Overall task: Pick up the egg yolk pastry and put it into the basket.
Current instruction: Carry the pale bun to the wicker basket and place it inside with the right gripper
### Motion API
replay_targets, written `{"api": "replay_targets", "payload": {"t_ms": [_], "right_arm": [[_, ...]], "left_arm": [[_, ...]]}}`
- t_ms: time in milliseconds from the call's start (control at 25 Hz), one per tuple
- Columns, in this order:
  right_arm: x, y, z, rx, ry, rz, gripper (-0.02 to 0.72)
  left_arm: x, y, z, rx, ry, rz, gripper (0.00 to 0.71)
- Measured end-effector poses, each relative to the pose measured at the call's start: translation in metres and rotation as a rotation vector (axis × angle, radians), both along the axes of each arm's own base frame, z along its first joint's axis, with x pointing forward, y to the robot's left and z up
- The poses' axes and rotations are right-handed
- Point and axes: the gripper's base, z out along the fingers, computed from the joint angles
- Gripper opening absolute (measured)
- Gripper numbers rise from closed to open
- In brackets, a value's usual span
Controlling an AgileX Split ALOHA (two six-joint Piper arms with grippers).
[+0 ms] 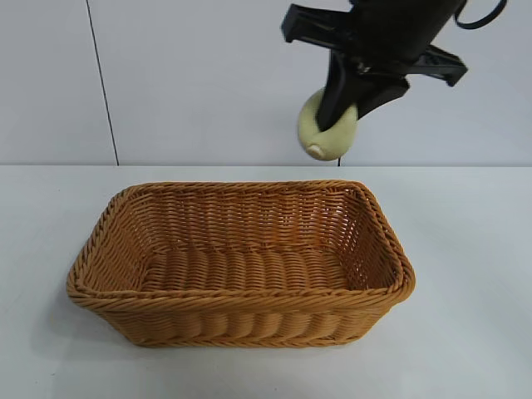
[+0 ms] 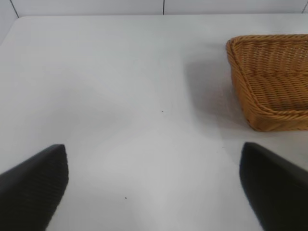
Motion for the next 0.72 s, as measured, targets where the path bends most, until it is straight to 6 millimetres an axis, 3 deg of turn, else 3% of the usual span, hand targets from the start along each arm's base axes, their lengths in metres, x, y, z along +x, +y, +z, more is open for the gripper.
{"api": "replay_targets", "payload": {"t_ms": [280, 560, 720], "right_arm": [[-0.002, 0.045, -0.047, -0.021, 0.029, 0.074, 0.085], [0.009, 0.055, -0.105, -0.074, 0.1, 0.067, 0.09], [0.01, 0.055, -0.121, -0.096, 0.136, 0.065, 0.195]], "left_arm": [[0.0, 0.0, 0.0, 0.0, 0.0, 0.0, 0.692], [0.0, 0.0, 0.0, 0.0, 0.0, 0.0, 0.692], [0.0, 0.0, 0.0, 0.0, 0.0, 0.0, 0.692]]}}
